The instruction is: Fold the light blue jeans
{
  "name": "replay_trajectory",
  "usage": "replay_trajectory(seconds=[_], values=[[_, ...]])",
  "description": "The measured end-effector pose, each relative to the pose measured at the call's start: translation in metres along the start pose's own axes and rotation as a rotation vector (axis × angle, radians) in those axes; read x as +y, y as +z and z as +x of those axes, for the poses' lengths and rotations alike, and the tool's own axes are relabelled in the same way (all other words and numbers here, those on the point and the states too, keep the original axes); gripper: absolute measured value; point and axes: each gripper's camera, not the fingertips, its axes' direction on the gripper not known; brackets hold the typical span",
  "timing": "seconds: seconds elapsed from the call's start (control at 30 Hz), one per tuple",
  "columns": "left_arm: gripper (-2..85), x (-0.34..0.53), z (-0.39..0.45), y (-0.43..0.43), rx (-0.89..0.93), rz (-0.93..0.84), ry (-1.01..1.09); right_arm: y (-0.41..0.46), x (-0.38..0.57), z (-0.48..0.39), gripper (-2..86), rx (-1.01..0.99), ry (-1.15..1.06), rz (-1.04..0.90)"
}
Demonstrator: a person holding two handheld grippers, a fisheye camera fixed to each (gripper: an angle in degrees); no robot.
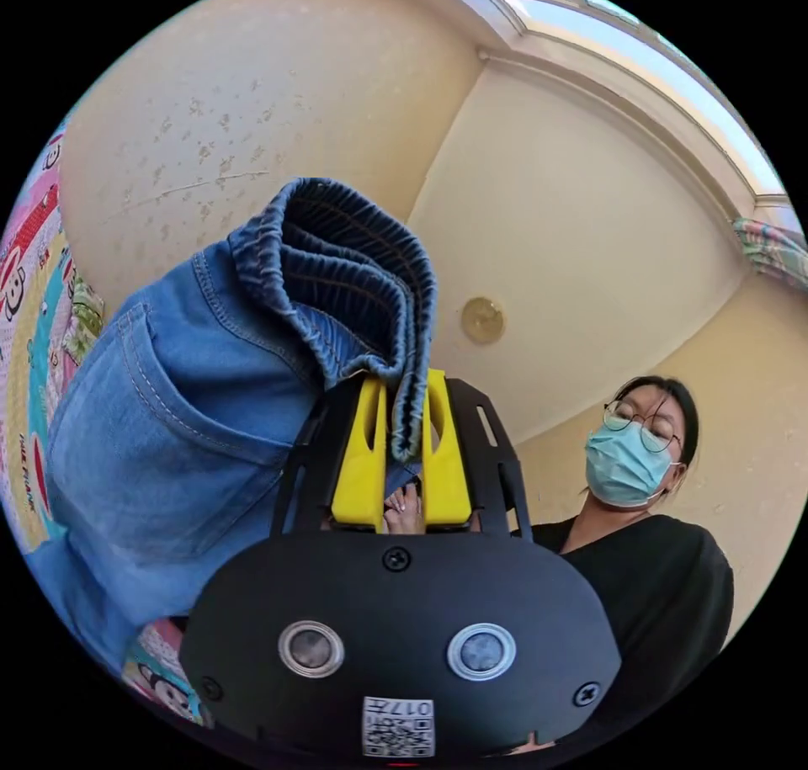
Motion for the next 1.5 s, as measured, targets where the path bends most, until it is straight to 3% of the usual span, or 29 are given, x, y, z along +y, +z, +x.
replay_trajectory(seconds=[0.1,0.3,0.47,0.63,0.83,0.9,1.03,1.13,1.33,1.4,1.5], values=[[6.5,0.046,-0.046,0.06,-0.129,-0.066,-0.086,0.05,0.027,-0.054,10.7,-0.358,-0.049,-0.122],[6.6,0.144,-0.124,0.131,-0.051,-0.037,-0.209,0.085,0.059,-0.127,13.5,-0.41,-0.108,-0.139],[7.6,0.187,-0.127,0.185,-0.322,-0.164,-0.07,0.11,0.055,-0.121,8.1,-0.572,-0.136,-0.199],[12.4,0.2,-0.133,0.202,-0.414,-0.285,0.031,0.114,0.045,-0.086,4.2,-0.639,-0.053,-0.153],[15.8,0.251,-0.138,0.199,-0.701,-0.185,0.135,0.11,0.015,-0.035,3.0,-0.747,0.033,-0.063],[17.2,0.259,-0.157,0.199,-0.685,-0.171,0.083,0.096,0.002,-0.021,2.8,-0.798,0.003,-0.018],[17.2,0.263,-0.191,0.224,-0.421,-0.214,0.032,0.077,-0.016,-0.008,2.6,-0.838,-0.08,0.006],[18.3,0.268,-0.199,0.266,-0.336,-0.281,0.022,0.077,-0.023,-0.002,2.6,-0.945,-0.119,-0.034],[26.7,0.289,-0.262,0.287,-0.233,-0.219,-0.187,0.103,0.001,0.015,2.4,-1.226,-0.107,-0.151],[26.8,0.302,-0.286,0.293,-0.204,-0.223,-0.274,0.127,0.019,0.022,2.3,-1.385,-0.015,-0.235],[23.8,0.326,-0.323,0.292,-0.149,-0.182,-0.388,0.144,0.044,0.039,2.1,-1.462,0.15,-0.232]])
